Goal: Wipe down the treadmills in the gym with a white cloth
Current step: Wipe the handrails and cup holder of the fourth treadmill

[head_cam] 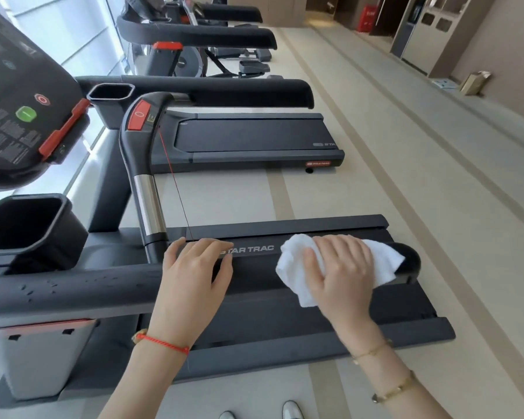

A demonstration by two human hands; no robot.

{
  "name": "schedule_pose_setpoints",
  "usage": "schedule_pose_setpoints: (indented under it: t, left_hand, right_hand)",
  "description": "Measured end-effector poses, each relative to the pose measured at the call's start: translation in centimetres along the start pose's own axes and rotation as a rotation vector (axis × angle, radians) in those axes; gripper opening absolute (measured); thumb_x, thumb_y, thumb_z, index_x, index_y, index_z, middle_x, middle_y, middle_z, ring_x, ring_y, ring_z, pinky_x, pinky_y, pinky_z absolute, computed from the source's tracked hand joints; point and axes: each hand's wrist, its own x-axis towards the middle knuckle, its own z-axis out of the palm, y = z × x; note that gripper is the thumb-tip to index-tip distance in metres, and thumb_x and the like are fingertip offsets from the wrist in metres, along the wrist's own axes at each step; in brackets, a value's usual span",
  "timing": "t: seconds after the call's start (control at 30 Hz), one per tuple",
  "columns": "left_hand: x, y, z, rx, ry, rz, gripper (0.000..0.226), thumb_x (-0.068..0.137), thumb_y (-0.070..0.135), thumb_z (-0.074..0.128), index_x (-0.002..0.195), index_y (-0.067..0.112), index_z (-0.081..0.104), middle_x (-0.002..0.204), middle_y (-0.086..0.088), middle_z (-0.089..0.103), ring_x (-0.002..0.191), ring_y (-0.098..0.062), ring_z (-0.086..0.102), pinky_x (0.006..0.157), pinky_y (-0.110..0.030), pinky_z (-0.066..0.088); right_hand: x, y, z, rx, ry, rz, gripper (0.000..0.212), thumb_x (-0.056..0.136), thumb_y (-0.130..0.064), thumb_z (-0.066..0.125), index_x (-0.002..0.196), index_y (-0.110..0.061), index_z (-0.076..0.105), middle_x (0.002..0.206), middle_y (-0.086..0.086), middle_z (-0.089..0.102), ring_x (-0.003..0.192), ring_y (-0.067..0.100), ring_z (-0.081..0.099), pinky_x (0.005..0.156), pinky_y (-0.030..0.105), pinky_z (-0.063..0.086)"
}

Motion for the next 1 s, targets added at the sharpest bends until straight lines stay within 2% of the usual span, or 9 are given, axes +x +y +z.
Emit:
schedule_pose_setpoints:
  t: [0.07,0.23,0.47,0.6,0.67,0.77,0.87,0.93,1.0]
  left_hand:
    - [0.4,1.6,0.8,-0.007,-0.007,-0.007,0.017,0.093,0.016,0.06,0.106,0.017,0.07,0.101,0.006,0.07,0.09,-0.017,0.065,0.11,-0.046,0.034]
    - [0.8,5.9,2.8,-0.036,-0.021,-0.011,0.018,0.094,0.016,0.06,0.107,0.016,0.071,0.103,0.006,0.071,0.093,-0.018,0.065,0.11,-0.042,0.034]
    - [1.0,10.0,5.5,-0.023,-0.046,-0.025,0.017,0.095,0.018,0.058,0.106,0.018,0.071,0.103,0.006,0.071,0.093,-0.018,0.064,0.106,-0.042,0.037]
    - [1.2,11.5,6.9,-0.006,-0.041,-0.035,0.016,0.095,0.018,0.059,0.104,0.016,0.072,0.1,0.004,0.072,0.091,-0.02,0.066,0.102,-0.046,0.041]
    - [1.4,12.1,7.6,-0.001,-0.032,-0.042,0.016,0.096,0.019,0.058,0.103,0.016,0.072,0.099,0.005,0.072,0.09,-0.019,0.067,0.101,-0.046,0.041]
    - [1.5,13.0,8.5,0.023,-0.017,-0.06,0.018,0.098,0.02,0.054,0.102,0.018,0.072,0.098,0.006,0.072,0.09,-0.018,0.066,0.103,-0.042,0.038]
    - [1.4,13.6,9.2,0.059,0.006,-0.073,0.021,0.1,0.02,0.05,0.1,0.021,0.071,0.098,0.009,0.072,0.091,-0.017,0.065,0.103,-0.038,0.034]
    - [1.4,13.7,9.4,0.077,0.013,-0.079,0.027,0.101,0.022,0.044,0.099,0.022,0.071,0.097,0.01,0.072,0.092,-0.016,0.065,0.102,-0.038,0.033]
    - [1.5,13.8,9.4,0.094,0.018,-0.08,0.03,0.099,0.024,0.041,0.098,0.022,0.071,0.096,0.01,0.072,0.091,-0.016,0.066,0.1,-0.038,0.033]
  right_hand:
    - [-0.7,-0.8,0.7,0.006,0.017,0.001,0.024,0.096,-0.032,0.049,0.095,-0.014,0.065,0.092,0.001,0.064,0.091,0.026,0.058,0.098,0.036,0.039]
    - [-1.7,3.0,-0.2,0.063,-0.028,-0.252,0.035,0.096,-0.038,0.054,0.119,-0.014,0.065,0.116,0.005,0.064,0.112,0.03,0.057,0.106,0.046,0.039]
    - [-1.0,9.8,-1.8,0.058,0.015,0.078,0.036,0.098,-0.039,0.042,0.105,-0.014,0.066,0.109,0.002,0.064,0.11,0.029,0.056,0.104,0.049,0.036]
    - [-2.0,10.7,-1.5,0.11,-0.009,-0.039,0.036,0.097,-0.039,0.045,0.119,-0.017,0.063,0.12,0.004,0.06,0.117,0.029,0.05,0.108,0.053,0.03]
    - [-2.0,12.9,-2.0,0.235,-0.052,-0.074,0.039,0.098,-0.041,0.045,0.122,-0.016,0.062,0.123,0.003,0.058,0.118,0.025,0.05,0.108,0.044,0.034]
    - [-0.9,15.2,-3.4,0.622,-0.235,0.252,0.033,0.096,-0.049,0.043,0.111,-0.028,0.062,0.11,-0.014,0.062,0.106,0.009,0.058,0.09,0.028,0.046]
    - [0.9,16.5,-3.9,0.899,-0.495,0.541,0.032,0.085,-0.063,0.044,0.097,-0.044,0.067,0.093,-0.019,0.07,0.091,-0.001,0.065,0.075,0.017,0.047]
    - [0.9,17.0,-4.0,0.919,-0.544,0.561,0.033,0.084,-0.066,0.045,0.1,-0.047,0.066,0.095,-0.019,0.071,0.093,-0.003,0.065,0.075,0.014,0.046]
    - [-0.4,16.7,-3.9,0.87,-0.449,0.47,0.032,0.091,-0.061,0.044,0.112,-0.044,0.059,0.109,-0.019,0.065,0.106,0.002,0.061,0.084,0.022,0.046]
